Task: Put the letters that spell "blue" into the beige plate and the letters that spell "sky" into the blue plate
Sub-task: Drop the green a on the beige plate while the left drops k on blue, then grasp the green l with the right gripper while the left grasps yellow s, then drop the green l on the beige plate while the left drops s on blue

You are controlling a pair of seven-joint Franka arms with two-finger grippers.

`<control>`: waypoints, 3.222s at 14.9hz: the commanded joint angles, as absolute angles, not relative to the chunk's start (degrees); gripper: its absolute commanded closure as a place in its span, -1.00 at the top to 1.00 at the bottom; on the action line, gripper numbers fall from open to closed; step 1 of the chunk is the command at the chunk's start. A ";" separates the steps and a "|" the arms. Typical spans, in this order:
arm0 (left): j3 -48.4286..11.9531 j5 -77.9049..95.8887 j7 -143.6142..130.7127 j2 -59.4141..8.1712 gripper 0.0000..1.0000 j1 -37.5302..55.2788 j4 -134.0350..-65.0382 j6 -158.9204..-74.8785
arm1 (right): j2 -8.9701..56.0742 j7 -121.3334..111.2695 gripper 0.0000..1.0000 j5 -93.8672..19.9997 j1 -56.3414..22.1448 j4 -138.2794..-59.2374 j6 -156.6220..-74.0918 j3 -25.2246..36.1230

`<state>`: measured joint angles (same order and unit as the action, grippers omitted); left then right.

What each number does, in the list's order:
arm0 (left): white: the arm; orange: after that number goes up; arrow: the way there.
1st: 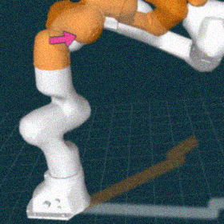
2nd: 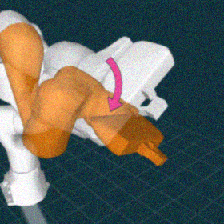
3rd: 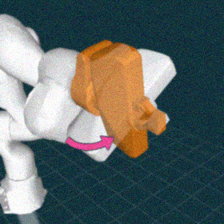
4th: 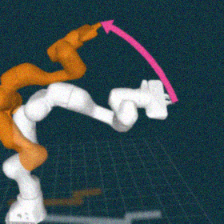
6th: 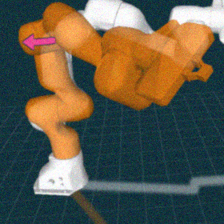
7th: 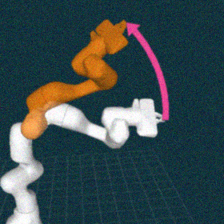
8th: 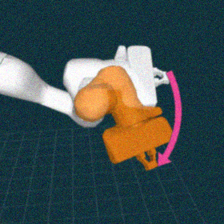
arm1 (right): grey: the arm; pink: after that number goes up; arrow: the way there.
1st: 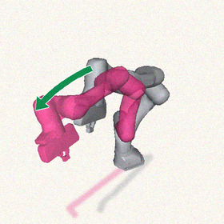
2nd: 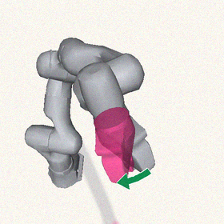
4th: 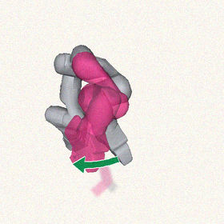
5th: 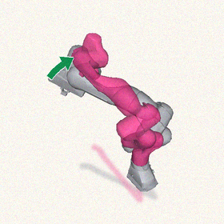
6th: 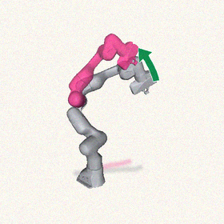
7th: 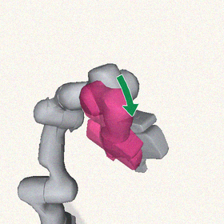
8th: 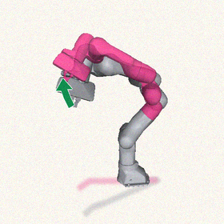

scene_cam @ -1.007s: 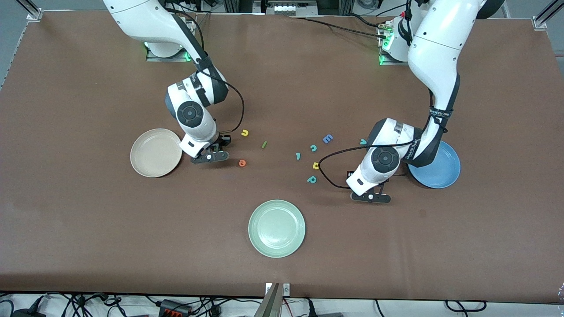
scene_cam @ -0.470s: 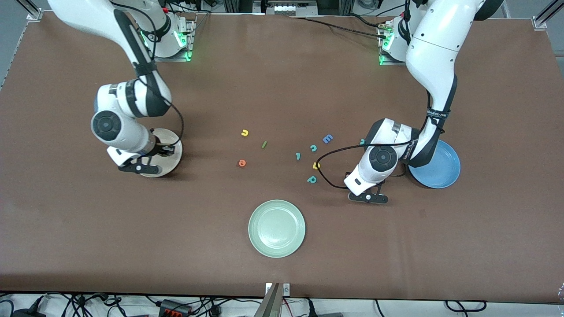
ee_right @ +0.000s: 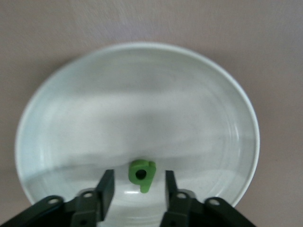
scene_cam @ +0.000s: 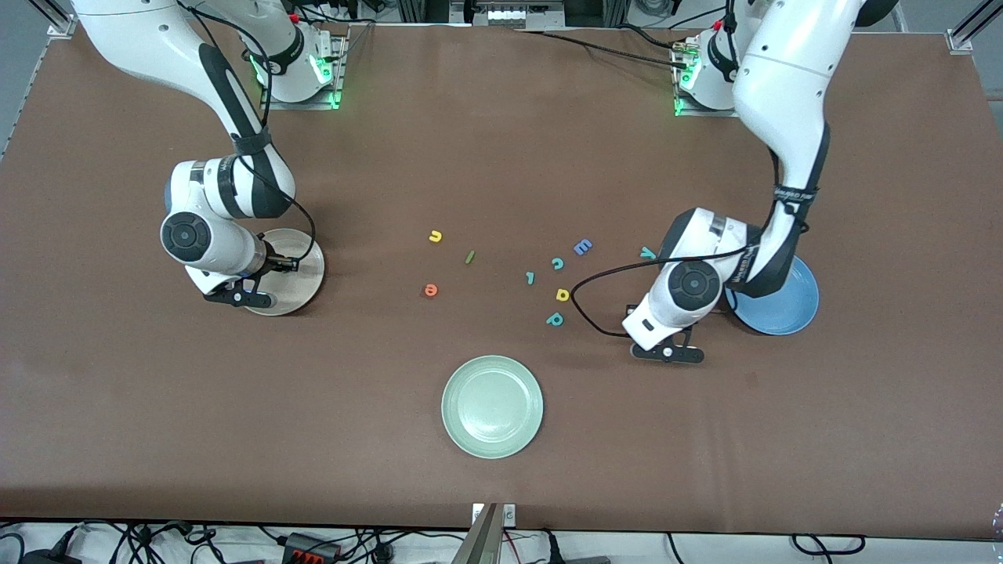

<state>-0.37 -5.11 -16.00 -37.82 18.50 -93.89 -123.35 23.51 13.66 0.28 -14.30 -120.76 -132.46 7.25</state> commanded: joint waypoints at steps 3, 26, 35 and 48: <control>-0.26 -6.50 6.29 -31.82 -0.91 7.93 -93.96 -113.40 | 21.97 18.26 1.00 0.35 -23.53 -114.98 -131.04 6.24; -9.75 -8.86 -13.49 -31.73 1.00 4.83 -105.55 -127.25 | 42.80 77.43 0.54 -13.18 -45.62 -91.93 -132.10 3.43; -9.67 -9.14 14.92 -31.29 0.97 4.84 -116.26 -142.96 | 42.71 74.45 -0.11 -13.27 -45.26 -94.66 -131.92 3.52; -9.67 -9.32 18.19 -30.41 -0.71 4.75 -117.86 -145.81 | 31.65 48.38 -1.00 -12.39 -36.31 -95.27 -109.80 14.83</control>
